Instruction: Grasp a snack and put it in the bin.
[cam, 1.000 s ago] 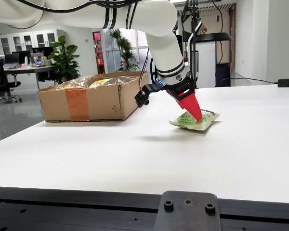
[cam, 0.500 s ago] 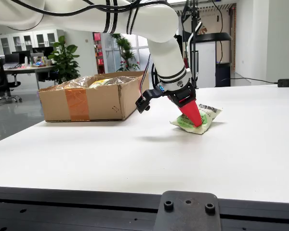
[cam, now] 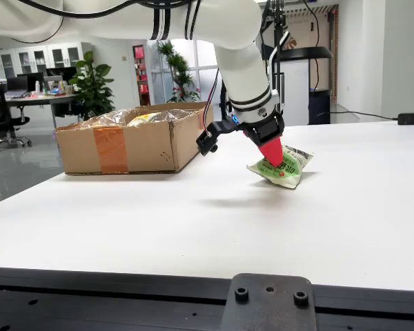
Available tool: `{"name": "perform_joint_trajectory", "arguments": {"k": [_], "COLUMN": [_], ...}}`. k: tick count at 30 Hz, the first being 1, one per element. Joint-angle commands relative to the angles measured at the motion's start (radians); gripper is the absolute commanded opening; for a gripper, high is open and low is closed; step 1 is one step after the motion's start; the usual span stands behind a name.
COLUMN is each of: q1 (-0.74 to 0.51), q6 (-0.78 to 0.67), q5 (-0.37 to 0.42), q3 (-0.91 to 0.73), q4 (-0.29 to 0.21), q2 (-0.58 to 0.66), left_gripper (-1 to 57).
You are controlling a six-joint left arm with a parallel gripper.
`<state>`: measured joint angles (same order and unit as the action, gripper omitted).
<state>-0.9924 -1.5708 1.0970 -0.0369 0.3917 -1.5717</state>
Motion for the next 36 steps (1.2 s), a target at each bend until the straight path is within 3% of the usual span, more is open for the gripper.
{"name": "perform_joint_trajectory", "arguments": {"k": [1,5,9,14,20,36], "q1": [-0.001,-0.004,-0.014,-0.026,-0.033,0.005], "q6": [0.0,0.0,0.0,0.0,0.0,0.0], "q5": [0.047,0.075,0.074,-0.031,-0.093,-0.23], "q3": [0.043,0.069,0.093,0.111,0.082,-0.047], "q4": [0.005,0.007,0.024,0.083,0.135,0.153], "q2": [0.001,0.001,0.001,0.001,0.005,0.008], "left_gripper": [4.7,2.4,5.1,3.1,0.8,-0.1]}}
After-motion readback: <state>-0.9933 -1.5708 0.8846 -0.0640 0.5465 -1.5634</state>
